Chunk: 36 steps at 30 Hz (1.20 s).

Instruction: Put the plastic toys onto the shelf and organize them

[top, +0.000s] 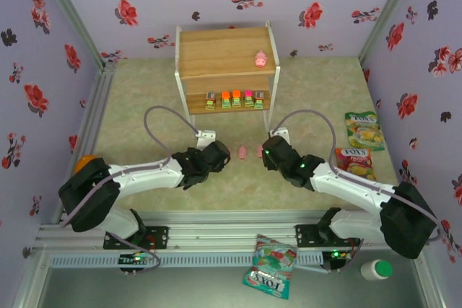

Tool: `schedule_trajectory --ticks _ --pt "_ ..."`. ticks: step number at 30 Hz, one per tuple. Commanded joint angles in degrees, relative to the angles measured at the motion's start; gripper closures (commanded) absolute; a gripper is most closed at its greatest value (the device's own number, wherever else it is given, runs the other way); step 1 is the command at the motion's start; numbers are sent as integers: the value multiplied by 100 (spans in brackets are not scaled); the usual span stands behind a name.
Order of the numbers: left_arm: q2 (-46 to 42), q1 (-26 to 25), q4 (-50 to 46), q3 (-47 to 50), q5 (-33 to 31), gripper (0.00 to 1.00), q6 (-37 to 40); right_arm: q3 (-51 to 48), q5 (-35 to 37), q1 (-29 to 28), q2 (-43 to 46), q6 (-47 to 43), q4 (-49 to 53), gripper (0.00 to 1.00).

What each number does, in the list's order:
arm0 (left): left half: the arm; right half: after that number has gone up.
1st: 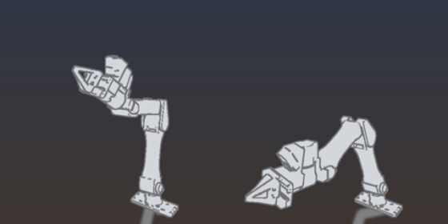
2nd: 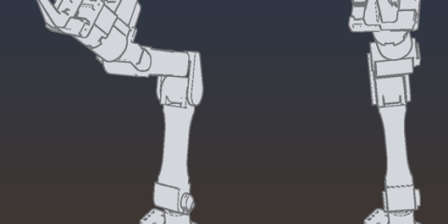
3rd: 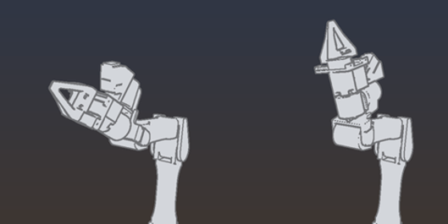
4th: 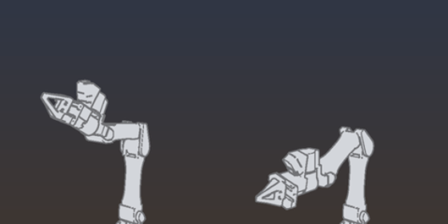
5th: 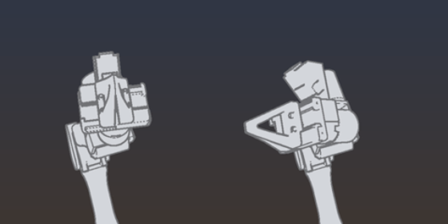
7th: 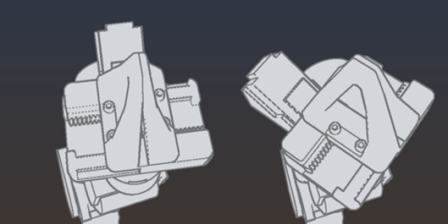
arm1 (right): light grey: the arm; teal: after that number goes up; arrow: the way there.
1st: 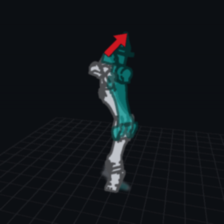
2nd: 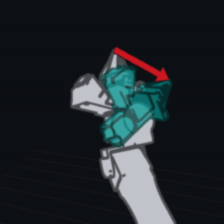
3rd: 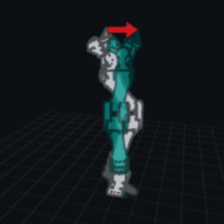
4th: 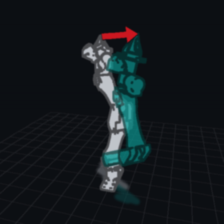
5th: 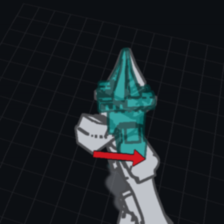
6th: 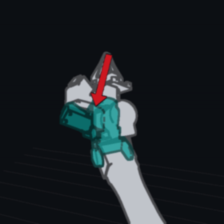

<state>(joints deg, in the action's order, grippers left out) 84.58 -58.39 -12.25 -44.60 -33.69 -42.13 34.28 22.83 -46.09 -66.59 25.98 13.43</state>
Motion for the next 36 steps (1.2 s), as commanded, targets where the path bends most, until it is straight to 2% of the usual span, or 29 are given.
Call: schedule_trajectory --ticks 1,16,36 --pt "171 -82 -240 -184 -295 25 -311 -161 -18 81 104 -110 -495 52" --pt "586 -126 -519 -518 -402 29 -550 -396 -108 125 -7 -45 -817 54" --pt "714 -129 -480 -481 -387 30 -649 -87 -283 119 -767 312 -872 58"
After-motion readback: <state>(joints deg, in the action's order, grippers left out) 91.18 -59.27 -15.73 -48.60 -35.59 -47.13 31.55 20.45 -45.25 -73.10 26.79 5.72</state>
